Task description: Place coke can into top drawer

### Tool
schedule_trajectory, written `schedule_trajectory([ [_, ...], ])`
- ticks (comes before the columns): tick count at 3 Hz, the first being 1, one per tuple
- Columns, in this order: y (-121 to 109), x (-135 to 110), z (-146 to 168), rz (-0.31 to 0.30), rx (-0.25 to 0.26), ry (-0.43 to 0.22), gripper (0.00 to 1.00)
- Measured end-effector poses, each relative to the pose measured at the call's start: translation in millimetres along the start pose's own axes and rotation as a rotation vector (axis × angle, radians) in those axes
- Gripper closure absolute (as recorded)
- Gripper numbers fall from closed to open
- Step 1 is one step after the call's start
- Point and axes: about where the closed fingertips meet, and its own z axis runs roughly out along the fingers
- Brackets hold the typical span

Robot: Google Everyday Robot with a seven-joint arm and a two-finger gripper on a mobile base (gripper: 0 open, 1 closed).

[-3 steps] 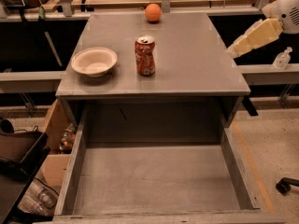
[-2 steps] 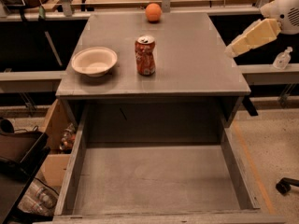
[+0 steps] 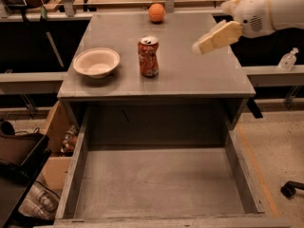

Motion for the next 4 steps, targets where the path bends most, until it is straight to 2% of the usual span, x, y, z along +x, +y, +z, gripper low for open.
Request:
schedule_trajectory([
  [1, 12.7, -26.0, 41.9, -0.055, -0.074, -0.137, 0.0],
  [2, 22.9, -35.2, 73.6, -0.074, -0.126, -0.213, 0.0],
  [3, 30.8, -25.9, 94.4, -0.04, -0.164, -0.284, 0.0],
  [4, 37.0, -15.1, 110.8, 0.001, -0.179, -0.351, 0.0],
])
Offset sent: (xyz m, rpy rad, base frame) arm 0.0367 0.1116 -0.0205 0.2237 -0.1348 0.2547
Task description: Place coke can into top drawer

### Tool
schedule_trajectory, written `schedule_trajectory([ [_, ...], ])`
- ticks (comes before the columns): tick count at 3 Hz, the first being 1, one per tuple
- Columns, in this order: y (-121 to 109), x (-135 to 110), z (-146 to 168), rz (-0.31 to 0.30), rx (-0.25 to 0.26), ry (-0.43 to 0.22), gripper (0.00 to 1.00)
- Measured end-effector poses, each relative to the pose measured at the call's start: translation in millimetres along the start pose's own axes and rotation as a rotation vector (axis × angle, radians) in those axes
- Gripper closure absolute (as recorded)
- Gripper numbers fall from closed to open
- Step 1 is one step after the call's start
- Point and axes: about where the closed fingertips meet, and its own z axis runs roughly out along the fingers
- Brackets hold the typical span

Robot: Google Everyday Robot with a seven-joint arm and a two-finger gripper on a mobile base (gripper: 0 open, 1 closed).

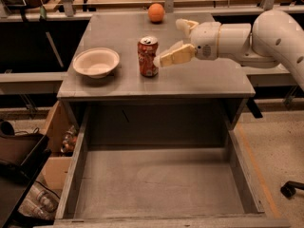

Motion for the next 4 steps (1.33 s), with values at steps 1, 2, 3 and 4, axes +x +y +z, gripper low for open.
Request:
schedule_trajectory([
  [1, -5.1, 9.7, 21.3, 0.037, -0.013, -0.068, 0.0],
  [2, -12.9, 20.8, 44.7, 0.078, -0.03, -0.107, 0.0],
  [3, -15.6, 27.8, 55.6, 0.101, -0.039, -0.117, 0.0],
  [4, -14.4, 26.2, 70.2, 0.096, -0.06, -0.127, 0.0],
])
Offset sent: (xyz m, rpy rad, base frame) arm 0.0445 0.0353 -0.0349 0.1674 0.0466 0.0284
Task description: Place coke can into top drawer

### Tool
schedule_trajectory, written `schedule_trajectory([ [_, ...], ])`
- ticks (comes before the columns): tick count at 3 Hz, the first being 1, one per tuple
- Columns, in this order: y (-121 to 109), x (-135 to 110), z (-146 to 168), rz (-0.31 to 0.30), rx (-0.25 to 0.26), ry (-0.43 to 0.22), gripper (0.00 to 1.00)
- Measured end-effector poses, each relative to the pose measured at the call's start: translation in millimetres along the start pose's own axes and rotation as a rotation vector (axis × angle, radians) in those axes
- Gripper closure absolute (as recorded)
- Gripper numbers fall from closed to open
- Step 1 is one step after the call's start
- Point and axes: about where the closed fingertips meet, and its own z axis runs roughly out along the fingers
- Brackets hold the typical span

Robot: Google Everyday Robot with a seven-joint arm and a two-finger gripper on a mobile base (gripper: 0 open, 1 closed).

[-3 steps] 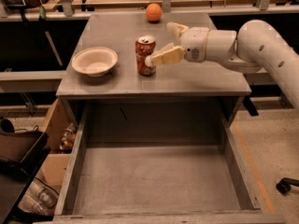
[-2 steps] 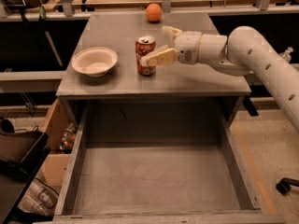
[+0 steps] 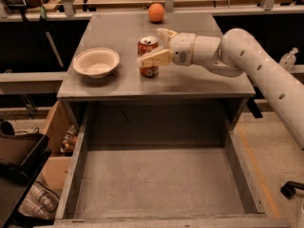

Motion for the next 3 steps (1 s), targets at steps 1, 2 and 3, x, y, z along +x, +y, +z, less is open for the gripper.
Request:
schedule_trajectory([
  [1, 2.5, 1.2, 14.1, -0.006, -0.015, -0.009, 0.26],
  [2, 3.8, 2.6, 20.0, -0.008, -0.022, -0.009, 0.49],
  [3, 5.5, 2.2, 22.6, -0.008, -0.027, -0.01, 0.73],
])
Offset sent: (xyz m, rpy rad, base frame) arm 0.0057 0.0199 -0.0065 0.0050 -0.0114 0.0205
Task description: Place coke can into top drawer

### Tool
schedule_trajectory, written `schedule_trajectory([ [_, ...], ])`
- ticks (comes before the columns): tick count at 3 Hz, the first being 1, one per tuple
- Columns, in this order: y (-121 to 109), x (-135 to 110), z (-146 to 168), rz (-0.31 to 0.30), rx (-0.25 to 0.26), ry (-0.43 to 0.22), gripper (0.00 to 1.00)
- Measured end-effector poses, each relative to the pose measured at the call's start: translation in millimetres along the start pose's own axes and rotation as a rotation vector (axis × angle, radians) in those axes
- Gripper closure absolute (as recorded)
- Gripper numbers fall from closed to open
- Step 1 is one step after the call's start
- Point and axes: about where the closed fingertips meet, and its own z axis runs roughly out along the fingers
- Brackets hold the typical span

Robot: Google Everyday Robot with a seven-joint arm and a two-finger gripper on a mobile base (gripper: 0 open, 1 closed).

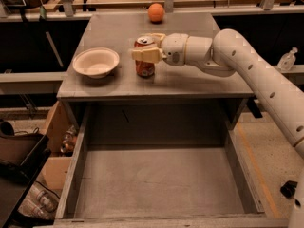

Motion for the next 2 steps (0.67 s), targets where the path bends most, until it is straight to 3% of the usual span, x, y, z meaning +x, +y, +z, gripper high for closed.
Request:
schedule_trajectory([
  [1, 1.6, -0.3, 2.8, 0.0, -0.005, -0.001, 0.96],
  [2, 2.6, -0.5, 4.5, 0.0, -0.008, -0.001, 1.0],
])
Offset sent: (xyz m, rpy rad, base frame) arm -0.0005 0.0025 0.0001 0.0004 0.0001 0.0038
